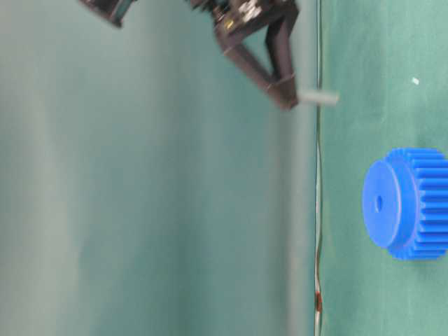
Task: Insert the shaft into the center hole of the gear.
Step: 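Carry the shaft left with the right gripper over the blue gear's hole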
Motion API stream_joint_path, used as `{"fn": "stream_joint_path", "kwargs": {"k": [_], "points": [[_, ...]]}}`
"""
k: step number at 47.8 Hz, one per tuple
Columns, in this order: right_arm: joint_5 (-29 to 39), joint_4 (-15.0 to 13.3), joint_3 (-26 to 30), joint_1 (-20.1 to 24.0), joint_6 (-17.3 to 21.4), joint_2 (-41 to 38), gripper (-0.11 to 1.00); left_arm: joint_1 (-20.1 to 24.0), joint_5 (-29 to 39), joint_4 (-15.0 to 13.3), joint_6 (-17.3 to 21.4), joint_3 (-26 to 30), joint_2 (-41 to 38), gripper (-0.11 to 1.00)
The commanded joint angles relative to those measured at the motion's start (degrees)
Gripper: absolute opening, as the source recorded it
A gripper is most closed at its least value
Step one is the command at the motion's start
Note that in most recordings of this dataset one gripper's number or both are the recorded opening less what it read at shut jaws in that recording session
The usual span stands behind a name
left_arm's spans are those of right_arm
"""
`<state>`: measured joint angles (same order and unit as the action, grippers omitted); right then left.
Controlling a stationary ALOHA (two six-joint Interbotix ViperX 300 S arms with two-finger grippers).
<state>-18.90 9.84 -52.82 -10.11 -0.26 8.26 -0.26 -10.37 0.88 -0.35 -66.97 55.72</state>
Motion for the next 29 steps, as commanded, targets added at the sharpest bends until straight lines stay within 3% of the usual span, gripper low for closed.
{"fn": "stream_joint_path", "kwargs": {"k": [1,16,29], "points": [[0.9,-0.2,3.9,1.1,-0.1,-1.1,0.16,0.0,-0.6,0.1,-0.1,1.5,-0.3,0.0],[4.7,-2.0,14.6,2.0,-0.2,-9.1,0.16,0.0,-0.6,0.2,-0.1,1.5,-0.3,0.0],[5.2,-2.5,18.6,2.2,-0.2,-13.4,0.16,0.0,-0.6,0.2,-0.1,1.5,-0.2,0.0]]}}
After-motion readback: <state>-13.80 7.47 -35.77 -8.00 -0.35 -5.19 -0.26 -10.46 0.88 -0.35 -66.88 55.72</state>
